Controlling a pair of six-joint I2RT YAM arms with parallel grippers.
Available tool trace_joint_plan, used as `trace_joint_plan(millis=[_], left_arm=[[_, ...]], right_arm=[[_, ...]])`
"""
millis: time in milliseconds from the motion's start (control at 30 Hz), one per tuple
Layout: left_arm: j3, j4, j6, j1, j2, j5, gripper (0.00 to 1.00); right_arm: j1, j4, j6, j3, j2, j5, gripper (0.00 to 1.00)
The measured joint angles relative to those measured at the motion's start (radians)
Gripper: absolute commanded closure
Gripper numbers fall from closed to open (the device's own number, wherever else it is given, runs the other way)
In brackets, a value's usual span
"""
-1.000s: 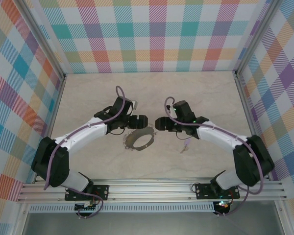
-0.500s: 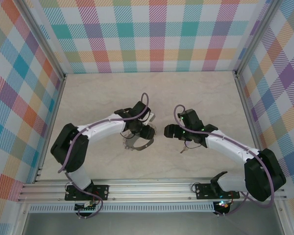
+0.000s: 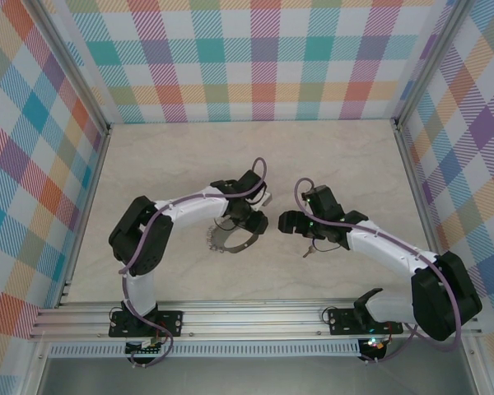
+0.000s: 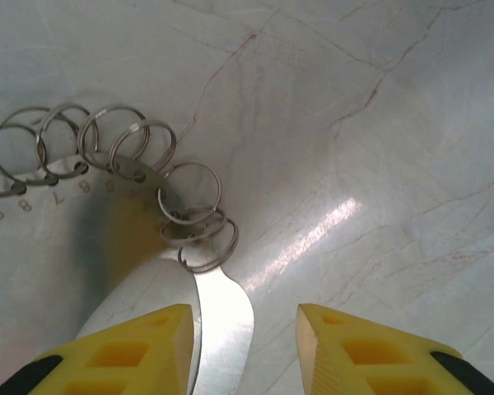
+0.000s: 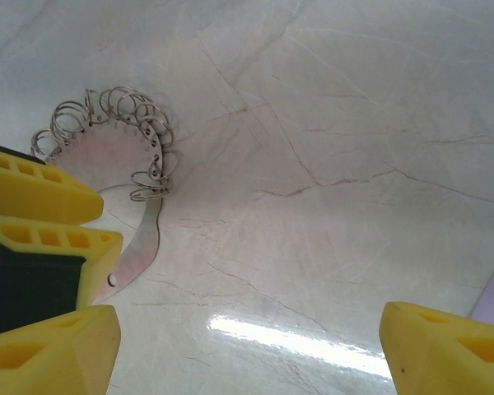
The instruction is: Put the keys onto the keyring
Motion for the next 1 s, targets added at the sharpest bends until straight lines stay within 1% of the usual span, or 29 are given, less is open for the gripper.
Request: trace_joint_plan(millis=[200,533,1000], left_arm=[[0.030,-0.001,0.018,-0.001,0.027,-0.011,0.65],[0.039,-0.002,0.047,-0.002,0.053,-0.025,0.66],[0.039,0.001,0.053,-0.002,0.073,-0.045,0.67]], right_arm=[[0.000,0.001,0.003,0.000,0.000,0.000,0.17],[0.000,0.004,0.008,0.000,0.006,-0.001,0.17],[0.000,0.010,0.022,0.000,0.014,-0.002,0.17]])
